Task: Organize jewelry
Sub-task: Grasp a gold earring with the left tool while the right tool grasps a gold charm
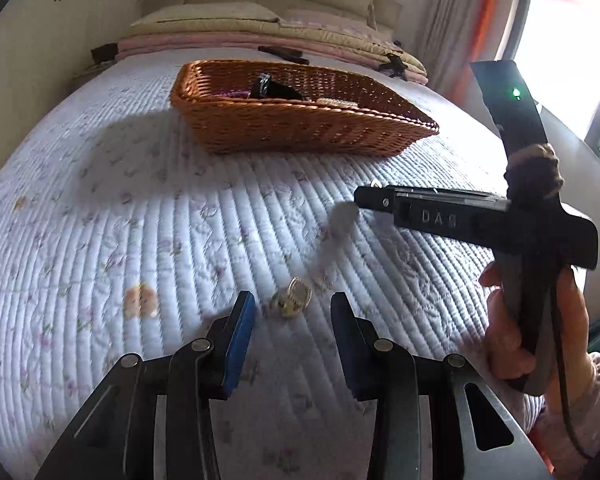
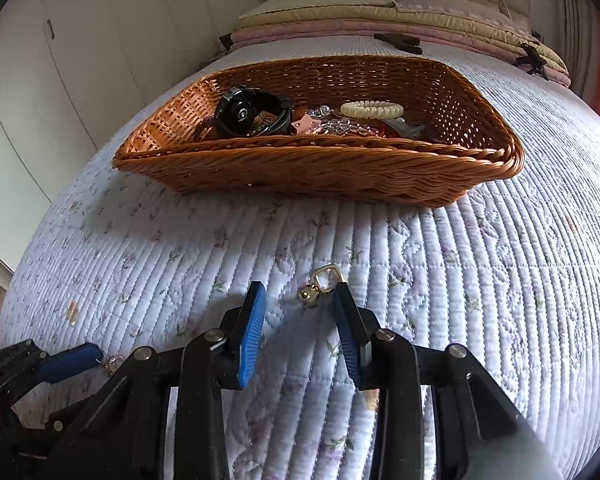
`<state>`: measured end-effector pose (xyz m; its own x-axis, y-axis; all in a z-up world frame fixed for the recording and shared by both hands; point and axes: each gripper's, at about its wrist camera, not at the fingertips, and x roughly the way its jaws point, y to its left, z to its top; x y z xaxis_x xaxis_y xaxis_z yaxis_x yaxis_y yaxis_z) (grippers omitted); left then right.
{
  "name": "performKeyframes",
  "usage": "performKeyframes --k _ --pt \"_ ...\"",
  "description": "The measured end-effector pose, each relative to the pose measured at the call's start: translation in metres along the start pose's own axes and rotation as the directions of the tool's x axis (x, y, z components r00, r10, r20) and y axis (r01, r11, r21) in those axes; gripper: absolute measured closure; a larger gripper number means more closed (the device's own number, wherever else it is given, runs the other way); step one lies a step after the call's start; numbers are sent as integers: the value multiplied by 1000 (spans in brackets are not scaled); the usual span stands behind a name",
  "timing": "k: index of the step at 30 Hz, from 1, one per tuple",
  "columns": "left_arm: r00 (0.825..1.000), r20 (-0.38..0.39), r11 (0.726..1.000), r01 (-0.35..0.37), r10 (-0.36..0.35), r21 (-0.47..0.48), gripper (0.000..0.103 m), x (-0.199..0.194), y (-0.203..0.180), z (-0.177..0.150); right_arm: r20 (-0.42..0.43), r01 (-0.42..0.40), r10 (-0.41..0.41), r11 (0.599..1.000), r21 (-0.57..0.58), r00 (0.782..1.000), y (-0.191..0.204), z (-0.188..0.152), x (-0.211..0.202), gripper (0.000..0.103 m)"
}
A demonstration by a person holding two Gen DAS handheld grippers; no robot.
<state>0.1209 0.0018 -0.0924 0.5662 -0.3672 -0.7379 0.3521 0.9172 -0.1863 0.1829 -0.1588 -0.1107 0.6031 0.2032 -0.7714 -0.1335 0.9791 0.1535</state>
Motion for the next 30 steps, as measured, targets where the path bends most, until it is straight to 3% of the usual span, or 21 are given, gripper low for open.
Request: performKeyframes --k 5,7,10,17,21,30 --pt "1000 -2 1000 17 -17 10 67 7 -3 0 16 -29 29 999 12 999 -6 -9 -8 64" --pt "1000 1 1000 8 -8 15 82 7 -3 -1 23 -31 31 999 11 999 -6 -12 -11 64" --pt "1000 13 1000 -7 6 13 90 8 -3 -2 15 -10 10 1000 -7 1000 -2 -10 -9 65" --pt "1000 19 1000 2 -3 15 90 7 -1 -3 -3 30 -30 999 -13 1000 2 1 3 72" --pt "1000 20 1000 4 -4 21 90 7 -2 -6 -1 66 -66 998 -18 998 3 1 5 89" --pt "999 39 999 8 -10 32 90 5 -6 -8 42 66 -65 998 -19 997 4 -10 -9 90"
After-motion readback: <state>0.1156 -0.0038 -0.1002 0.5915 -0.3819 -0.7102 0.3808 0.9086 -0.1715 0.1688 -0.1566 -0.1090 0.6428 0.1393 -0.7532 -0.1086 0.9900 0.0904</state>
